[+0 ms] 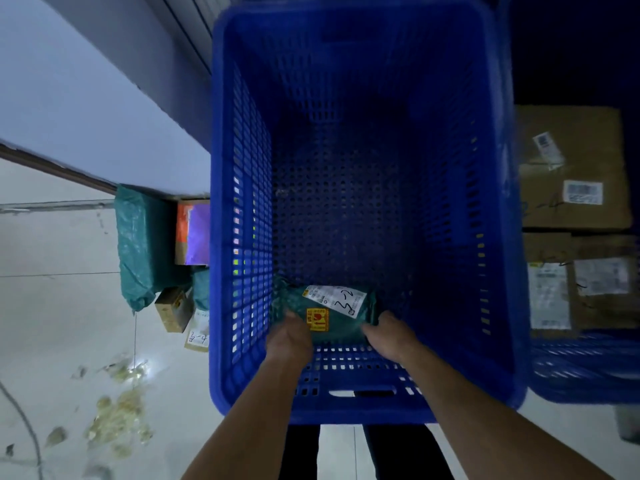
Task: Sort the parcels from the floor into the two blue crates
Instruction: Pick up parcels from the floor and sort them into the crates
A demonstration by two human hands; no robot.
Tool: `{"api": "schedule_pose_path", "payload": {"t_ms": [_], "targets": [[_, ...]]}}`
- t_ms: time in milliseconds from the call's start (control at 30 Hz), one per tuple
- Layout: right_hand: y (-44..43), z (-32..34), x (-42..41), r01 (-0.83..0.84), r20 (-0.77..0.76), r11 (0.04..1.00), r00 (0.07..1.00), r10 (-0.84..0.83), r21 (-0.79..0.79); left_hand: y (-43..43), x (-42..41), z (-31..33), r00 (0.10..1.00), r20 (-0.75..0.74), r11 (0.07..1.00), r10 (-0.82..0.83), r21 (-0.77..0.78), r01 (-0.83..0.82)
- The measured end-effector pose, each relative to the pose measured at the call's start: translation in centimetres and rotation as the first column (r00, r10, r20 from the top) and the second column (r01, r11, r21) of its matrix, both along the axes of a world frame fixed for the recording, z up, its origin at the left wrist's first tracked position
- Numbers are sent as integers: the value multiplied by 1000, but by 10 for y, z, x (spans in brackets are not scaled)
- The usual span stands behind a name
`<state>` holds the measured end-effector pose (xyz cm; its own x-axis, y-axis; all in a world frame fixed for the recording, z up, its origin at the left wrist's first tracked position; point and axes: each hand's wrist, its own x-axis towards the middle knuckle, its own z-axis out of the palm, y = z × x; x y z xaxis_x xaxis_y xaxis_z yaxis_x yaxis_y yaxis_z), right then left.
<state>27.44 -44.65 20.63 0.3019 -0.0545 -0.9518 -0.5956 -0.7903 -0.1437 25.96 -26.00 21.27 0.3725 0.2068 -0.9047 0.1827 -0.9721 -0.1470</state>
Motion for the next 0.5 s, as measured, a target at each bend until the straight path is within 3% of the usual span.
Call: {"api": "schedule_pose_path", "payload": {"t_ms": [167,333,500], "targets": [[-14,60,20,-119,51,993,991,120,-21,-10,16,61,999,-27,986,-22,-166,17],[-34,130,30,-301,105,954,949,298,13,-12,19,121,996,53,984,-70,-161,77],[-55,190,27,-359,147,933,923,356,-8,-12,24,183,993,105,985,-63,-156,79]]}}
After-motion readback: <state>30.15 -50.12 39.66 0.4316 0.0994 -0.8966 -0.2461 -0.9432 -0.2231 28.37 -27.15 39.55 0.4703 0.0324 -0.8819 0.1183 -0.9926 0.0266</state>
